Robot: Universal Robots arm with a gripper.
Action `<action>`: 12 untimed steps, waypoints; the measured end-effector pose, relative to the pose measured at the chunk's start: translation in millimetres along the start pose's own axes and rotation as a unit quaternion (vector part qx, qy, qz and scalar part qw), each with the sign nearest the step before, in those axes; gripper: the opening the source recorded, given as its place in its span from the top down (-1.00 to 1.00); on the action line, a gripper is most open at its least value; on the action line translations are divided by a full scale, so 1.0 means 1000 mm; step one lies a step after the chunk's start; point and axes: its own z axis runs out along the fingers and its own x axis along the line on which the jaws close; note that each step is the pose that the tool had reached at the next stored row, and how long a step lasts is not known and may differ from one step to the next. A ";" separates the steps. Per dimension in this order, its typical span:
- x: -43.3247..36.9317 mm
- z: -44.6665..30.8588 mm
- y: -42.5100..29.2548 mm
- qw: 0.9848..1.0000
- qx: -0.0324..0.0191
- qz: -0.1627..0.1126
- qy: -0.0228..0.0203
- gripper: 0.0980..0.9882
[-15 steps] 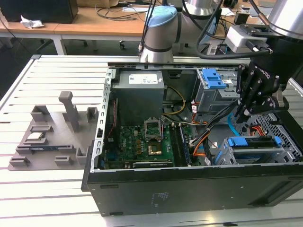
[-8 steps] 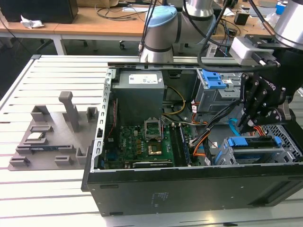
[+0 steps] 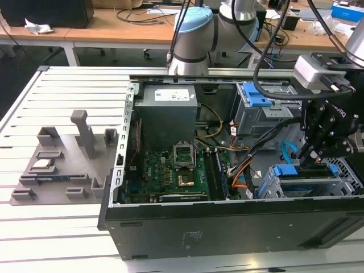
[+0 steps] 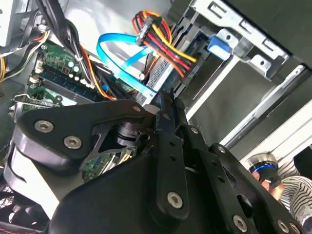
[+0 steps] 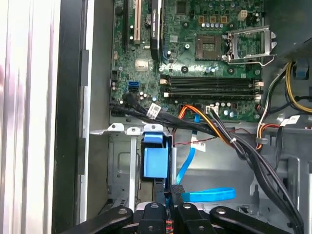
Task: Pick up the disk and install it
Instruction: 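Insert the second disk wire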
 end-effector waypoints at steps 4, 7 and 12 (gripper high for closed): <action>0.0021 0.0012 -0.0052 1.000 0.000 0.000 0.000 0.86; 0.0025 0.0027 -0.0097 1.000 0.000 0.000 0.000 0.86; 0.0029 0.0044 -0.0118 1.000 0.000 0.000 0.000 0.86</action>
